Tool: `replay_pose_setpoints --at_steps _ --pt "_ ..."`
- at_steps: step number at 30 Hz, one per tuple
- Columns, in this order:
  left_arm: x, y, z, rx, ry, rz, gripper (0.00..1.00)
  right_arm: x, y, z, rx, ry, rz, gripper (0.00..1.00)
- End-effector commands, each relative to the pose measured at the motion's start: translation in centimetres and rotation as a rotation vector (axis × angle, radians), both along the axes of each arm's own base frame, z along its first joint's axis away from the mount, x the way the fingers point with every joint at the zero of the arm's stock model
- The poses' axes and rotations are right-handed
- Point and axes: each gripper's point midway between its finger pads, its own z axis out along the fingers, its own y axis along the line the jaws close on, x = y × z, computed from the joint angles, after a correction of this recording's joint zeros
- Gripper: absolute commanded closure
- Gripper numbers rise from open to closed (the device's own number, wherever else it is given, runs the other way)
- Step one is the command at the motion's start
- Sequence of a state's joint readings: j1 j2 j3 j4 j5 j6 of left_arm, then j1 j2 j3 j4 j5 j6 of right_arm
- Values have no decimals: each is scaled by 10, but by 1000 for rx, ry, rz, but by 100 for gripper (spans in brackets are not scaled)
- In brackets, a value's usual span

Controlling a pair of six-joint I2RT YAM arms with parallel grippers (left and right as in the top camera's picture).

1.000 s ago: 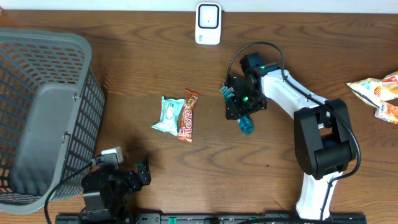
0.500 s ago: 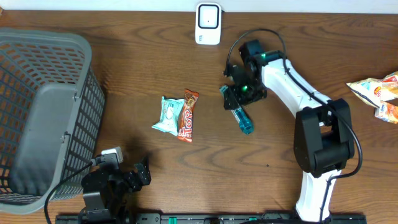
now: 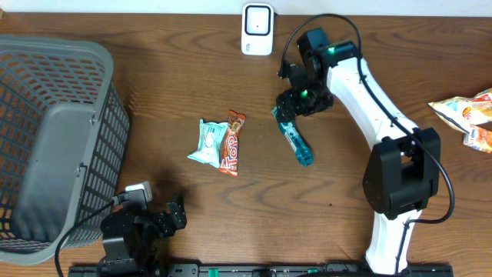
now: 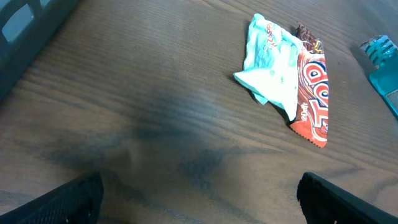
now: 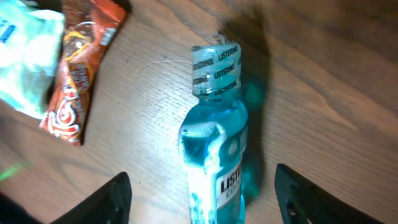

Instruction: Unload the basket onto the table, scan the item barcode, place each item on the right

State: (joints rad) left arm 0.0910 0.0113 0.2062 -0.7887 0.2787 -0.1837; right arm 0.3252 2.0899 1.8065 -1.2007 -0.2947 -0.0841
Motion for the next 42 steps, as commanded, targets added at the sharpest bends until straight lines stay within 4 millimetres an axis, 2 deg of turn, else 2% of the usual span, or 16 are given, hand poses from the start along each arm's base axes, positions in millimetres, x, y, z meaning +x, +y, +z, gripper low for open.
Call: replay_pose_setpoints --at_steps 1,2,4,9,15,18,21,25,29,31,34,39,42 --pt "-11 0 -14 -8 72 5 2 4 3 22 13 -36 -9 10" --pt "-11 0 -14 -8 72 5 2 1 2 27 13 -37 -16 9" --pt "-11 0 -14 -8 72 5 2 -4 0 36 14 -38 -20 1" --pt "-11 0 -14 -8 72 5 2 -22 -7 67 13 -54 -24 1" --pt "-11 0 -14 -8 72 5 2 -30 -10 109 32 -169 -51 1" --pt "-11 0 -14 -8 72 5 2 -31 -17 115 -19 -242 -101 1" --pt "-11 0 -14 -8 72 5 2 -43 -13 116 -9 -313 -117 1" --pt "-11 0 -14 -8 72 5 2 -62 -21 103 13 -449 -199 1" --pt "-11 0 -14 -8 72 5 2 -71 -31 68 53 -609 -249 1" --pt "-11 0 -14 -8 72 5 2 -73 -30 52 114 -647 -286 1" --pt "-11 0 -14 -8 72 5 2 -81 -24 33 176 -651 -280 1" --pt "-11 0 -14 -8 72 5 2 -87 -28 -17 156 -650 -260 1" --pt "-11 0 -14 -8 72 5 2 -86 -27 -30 167 -658 -259 1"
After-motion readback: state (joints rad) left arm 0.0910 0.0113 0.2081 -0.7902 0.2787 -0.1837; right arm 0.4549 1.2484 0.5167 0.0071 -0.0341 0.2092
